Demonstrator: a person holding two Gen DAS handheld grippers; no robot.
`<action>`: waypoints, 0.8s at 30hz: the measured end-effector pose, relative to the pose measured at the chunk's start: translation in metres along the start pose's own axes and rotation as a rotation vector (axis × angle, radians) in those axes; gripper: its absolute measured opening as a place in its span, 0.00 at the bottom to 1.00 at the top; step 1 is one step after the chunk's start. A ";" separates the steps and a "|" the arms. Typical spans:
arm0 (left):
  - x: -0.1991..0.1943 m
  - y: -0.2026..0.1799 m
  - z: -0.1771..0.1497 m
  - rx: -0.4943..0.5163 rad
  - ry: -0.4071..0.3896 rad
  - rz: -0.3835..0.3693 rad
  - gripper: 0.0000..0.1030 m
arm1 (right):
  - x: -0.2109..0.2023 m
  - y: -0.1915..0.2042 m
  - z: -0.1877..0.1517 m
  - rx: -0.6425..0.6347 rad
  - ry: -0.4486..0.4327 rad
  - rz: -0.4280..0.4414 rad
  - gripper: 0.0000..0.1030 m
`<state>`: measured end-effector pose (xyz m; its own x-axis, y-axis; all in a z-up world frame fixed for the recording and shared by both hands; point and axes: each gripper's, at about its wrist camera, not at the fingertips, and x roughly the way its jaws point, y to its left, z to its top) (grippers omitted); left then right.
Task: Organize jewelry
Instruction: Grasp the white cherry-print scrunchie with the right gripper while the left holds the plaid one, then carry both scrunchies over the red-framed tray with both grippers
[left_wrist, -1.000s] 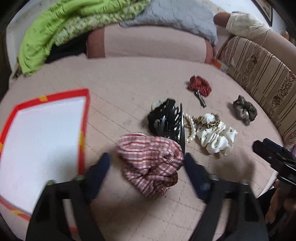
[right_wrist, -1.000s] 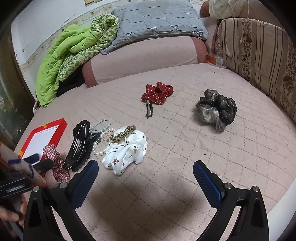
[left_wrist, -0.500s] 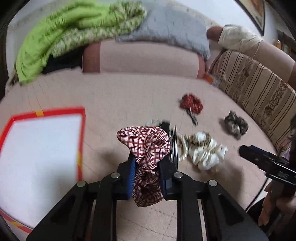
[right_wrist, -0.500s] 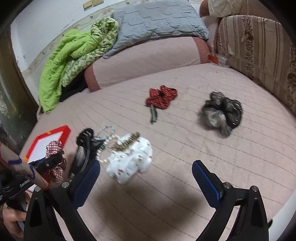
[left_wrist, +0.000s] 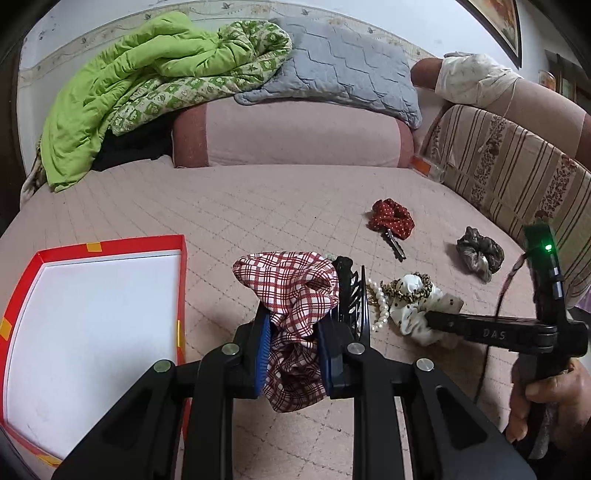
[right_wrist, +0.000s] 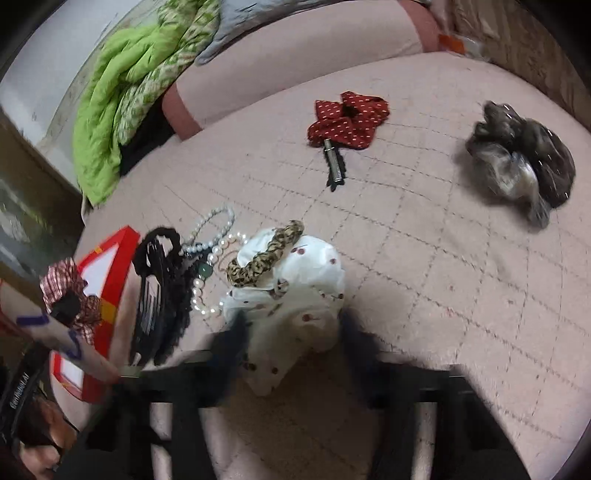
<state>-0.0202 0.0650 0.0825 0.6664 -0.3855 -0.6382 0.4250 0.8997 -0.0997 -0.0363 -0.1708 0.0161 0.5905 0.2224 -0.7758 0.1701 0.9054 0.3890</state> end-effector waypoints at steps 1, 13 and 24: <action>0.001 0.000 0.000 0.000 0.003 -0.001 0.21 | -0.002 0.000 -0.001 0.001 -0.010 0.008 0.14; 0.003 -0.001 -0.001 0.010 -0.002 0.006 0.21 | -0.092 0.015 -0.002 -0.114 -0.405 -0.066 0.11; -0.005 0.005 -0.004 0.002 -0.010 0.037 0.21 | -0.084 0.050 -0.005 -0.174 -0.398 0.081 0.11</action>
<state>-0.0235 0.0724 0.0817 0.6874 -0.3542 -0.6340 0.4011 0.9130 -0.0751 -0.0812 -0.1426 0.0980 0.8602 0.1697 -0.4808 -0.0048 0.9456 0.3252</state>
